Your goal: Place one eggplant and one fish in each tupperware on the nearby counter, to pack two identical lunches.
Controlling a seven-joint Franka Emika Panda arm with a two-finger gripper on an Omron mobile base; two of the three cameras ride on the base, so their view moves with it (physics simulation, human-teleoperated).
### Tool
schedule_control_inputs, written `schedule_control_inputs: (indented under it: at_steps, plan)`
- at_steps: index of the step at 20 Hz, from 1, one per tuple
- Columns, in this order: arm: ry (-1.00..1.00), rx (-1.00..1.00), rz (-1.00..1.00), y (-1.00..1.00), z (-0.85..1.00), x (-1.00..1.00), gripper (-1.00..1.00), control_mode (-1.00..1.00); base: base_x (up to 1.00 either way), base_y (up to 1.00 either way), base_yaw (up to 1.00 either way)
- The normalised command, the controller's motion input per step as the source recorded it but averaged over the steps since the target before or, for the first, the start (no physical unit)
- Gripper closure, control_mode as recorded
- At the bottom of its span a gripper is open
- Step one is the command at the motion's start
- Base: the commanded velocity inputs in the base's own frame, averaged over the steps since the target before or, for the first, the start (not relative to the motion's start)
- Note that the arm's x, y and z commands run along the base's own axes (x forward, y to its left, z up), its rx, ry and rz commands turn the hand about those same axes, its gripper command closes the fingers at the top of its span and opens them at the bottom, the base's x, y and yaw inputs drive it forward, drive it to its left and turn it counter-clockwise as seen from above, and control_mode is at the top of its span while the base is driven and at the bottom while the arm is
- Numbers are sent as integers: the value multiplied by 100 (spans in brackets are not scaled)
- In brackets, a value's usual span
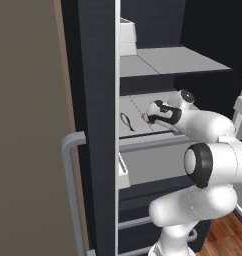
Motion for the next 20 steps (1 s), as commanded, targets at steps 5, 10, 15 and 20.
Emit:
schedule_control_inputs:
  at_steps: [5,10,15,20]
  plan:
    - [3,0,3,0,-19,67,-100,-100,0,0,0]
    - [0,0,4,0,-44,46,-100,-100,0,0,0]
    - [0,0,2,0,-46,44,-100,-100,0,0,0]
    - [2,-4,0,12,-66,19,100,-100,0,0,0]
